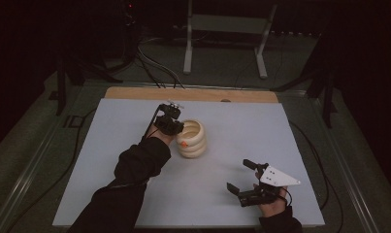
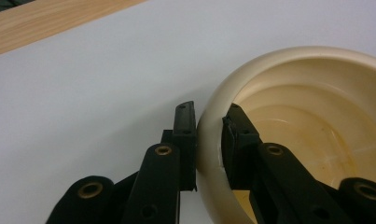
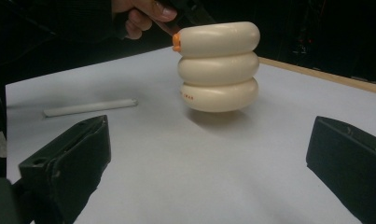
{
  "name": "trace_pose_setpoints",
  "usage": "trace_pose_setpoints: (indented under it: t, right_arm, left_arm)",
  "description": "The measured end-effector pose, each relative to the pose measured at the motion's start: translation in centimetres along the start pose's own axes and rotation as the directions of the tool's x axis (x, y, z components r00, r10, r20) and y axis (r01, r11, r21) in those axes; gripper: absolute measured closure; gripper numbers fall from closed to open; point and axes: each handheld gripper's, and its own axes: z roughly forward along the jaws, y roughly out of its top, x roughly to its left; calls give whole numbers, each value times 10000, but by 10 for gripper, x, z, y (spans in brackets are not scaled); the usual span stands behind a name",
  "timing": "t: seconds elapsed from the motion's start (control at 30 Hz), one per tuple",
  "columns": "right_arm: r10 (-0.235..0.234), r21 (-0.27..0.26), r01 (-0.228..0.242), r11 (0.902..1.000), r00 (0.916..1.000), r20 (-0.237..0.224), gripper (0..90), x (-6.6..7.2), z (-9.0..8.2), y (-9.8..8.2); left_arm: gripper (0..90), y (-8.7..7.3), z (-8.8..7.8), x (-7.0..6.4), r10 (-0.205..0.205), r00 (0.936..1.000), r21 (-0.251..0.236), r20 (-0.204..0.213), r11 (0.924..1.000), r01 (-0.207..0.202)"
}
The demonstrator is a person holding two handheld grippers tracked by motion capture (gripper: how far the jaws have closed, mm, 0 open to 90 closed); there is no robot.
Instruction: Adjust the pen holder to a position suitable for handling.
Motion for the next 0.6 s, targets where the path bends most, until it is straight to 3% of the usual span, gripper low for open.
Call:
trace_pose_setpoints:
  t: [0.33,0.6]
  right_arm:
    - [-26,-30,26,10000,10000,-16,0,-1,0,0]
    - [-37,-23,37,10000,10000,-26,0,-1,0,0]
  left_arm:
    - [786,-5,10,-13,-83,9997,192,220,9998,79]
    - [780,-8,13,-20,-106,9999,183,37,9998,105]
